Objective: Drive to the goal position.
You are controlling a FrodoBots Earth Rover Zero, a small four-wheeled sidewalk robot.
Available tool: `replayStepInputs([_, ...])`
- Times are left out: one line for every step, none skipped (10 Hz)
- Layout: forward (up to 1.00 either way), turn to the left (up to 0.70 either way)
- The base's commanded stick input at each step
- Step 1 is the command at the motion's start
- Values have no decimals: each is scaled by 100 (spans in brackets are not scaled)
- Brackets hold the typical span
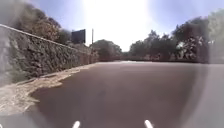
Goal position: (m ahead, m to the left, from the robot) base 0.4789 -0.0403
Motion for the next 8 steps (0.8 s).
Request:
replayStepInputs([70,0])
replayStepInputs([70,0])
replayStepInputs([70,0])
replayStepInputs([70,0])
replayStepInputs([37,0])
replayStepInputs([0,0])
replayStepInputs([0,0])
replayStepInputs([0,0])
